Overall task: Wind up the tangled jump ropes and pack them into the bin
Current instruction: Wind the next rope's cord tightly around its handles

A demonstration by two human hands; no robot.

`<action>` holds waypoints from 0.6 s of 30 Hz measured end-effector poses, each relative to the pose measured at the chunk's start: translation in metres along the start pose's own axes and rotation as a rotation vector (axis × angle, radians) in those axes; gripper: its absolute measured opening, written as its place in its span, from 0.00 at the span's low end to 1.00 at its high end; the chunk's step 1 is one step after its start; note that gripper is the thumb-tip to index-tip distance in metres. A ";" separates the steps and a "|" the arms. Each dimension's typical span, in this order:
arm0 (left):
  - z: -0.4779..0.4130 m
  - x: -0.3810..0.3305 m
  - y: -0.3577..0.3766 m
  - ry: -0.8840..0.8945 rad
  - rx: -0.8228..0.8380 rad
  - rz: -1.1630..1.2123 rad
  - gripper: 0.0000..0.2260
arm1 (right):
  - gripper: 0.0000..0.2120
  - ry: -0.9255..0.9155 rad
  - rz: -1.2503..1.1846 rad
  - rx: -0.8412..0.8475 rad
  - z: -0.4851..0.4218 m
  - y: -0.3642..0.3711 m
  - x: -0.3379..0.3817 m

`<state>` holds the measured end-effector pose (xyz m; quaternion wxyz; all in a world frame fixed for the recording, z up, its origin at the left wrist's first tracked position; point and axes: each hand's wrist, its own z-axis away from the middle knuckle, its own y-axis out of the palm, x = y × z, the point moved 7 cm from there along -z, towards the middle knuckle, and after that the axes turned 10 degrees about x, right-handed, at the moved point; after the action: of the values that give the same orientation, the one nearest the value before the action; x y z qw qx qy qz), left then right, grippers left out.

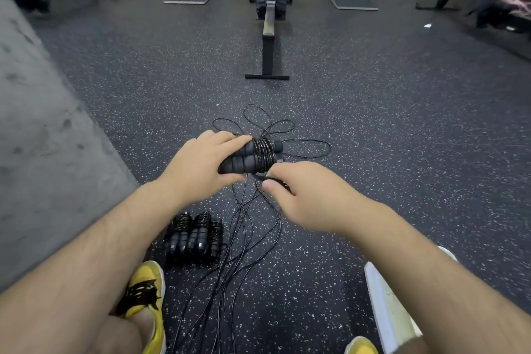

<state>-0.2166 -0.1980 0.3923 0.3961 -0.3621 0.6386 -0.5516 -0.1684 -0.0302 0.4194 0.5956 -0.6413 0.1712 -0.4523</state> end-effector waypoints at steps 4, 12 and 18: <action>-0.002 -0.016 0.005 0.120 0.021 -0.014 0.36 | 0.12 -0.073 0.216 -0.121 0.001 -0.018 -0.002; 0.004 -0.058 0.002 0.312 0.116 0.165 0.32 | 0.09 -0.076 0.042 -0.232 -0.003 -0.041 -0.045; 0.020 -0.075 -0.010 0.341 0.118 0.369 0.33 | 0.03 -0.021 -0.444 -0.135 -0.001 -0.031 -0.077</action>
<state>-0.1662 -0.1399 0.4091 0.3971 -0.1174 0.7182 -0.5592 -0.2200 0.0344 0.4190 0.4388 -0.7064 0.0497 -0.5531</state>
